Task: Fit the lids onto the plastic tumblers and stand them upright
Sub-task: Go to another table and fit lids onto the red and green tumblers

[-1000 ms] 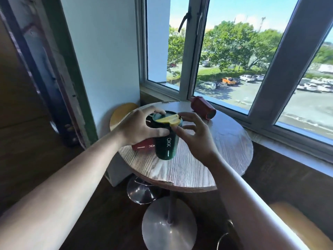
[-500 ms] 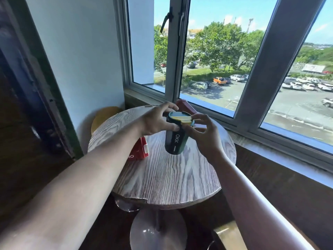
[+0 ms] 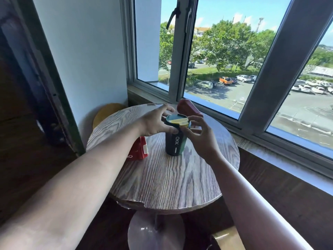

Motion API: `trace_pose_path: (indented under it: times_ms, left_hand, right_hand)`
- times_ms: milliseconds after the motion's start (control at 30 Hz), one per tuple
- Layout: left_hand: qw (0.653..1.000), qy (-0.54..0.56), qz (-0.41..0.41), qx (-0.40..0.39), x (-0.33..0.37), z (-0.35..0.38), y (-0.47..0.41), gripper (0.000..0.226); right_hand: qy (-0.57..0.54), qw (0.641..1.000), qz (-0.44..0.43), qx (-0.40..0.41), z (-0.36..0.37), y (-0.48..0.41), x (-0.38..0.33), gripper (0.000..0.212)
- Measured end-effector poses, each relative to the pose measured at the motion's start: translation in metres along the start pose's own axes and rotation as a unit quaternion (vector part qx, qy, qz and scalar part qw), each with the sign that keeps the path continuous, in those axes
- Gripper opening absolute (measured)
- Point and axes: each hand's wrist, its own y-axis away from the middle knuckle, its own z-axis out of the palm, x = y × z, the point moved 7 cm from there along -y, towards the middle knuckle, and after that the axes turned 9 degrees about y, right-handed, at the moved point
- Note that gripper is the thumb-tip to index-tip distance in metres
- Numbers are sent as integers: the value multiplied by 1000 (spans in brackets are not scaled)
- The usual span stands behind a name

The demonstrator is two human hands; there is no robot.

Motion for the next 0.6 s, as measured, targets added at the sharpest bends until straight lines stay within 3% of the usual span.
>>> trace_pose_path:
  times_ms: [233, 400, 500, 600]
  left_hand:
    - [999, -15, -19, -24, -9, -6, 10, 94]
    - [980, -142, -91, -104, -41, -31, 31, 86]
    - [958, -175, -158, -163, -60, -37, 51, 87]
    - [953, -197, -164, -162, -69, -36, 66, 101]
  right_hand:
    - [89, 995, -29, 43, 1, 8, -3, 40]
    - [190, 967, -100, 138, -5, 23, -54, 12]
    - [192, 969, -117, 101, 19, 35, -79, 8]
    - [205, 973, -103, -19, 68, 48, -71, 18]
